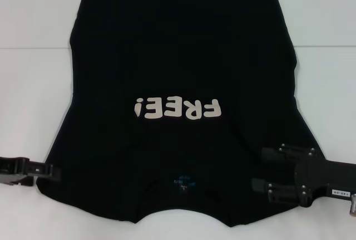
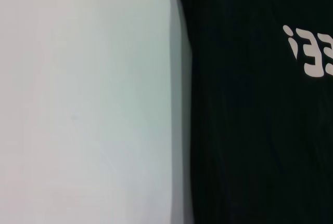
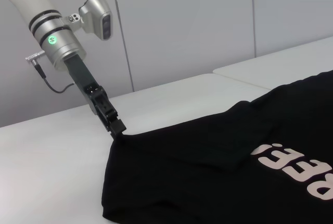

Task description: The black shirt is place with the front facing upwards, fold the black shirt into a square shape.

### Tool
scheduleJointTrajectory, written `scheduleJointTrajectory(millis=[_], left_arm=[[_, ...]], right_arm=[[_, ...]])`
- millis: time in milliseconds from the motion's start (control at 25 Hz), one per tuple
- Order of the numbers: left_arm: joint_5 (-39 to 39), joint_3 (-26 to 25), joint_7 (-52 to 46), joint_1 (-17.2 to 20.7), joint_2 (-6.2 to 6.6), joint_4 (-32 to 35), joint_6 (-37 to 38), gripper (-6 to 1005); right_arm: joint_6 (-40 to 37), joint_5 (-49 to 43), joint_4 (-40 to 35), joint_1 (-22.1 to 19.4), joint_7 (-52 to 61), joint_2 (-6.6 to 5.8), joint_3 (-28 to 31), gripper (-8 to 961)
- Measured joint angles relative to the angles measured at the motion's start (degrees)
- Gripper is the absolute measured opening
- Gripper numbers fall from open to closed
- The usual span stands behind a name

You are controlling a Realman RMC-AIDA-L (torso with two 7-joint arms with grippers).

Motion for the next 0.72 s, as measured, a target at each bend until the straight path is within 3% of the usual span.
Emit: scheduleJointTrajectory(millis=[560,720], left_arm=[[0.61,0.84,0.71,-0.69,-1.45,1.0,-0.44,911],[0.68,1.23,0.85,-0.59,-1.53,1.38,-0.82,755]], right_arm=[[-0.22,0.07,-0.01,-0.55,0.28,0.12,0.0,794],[-0.25,0.07,0.0,-0.64,0.56,0.07,0.06,794]])
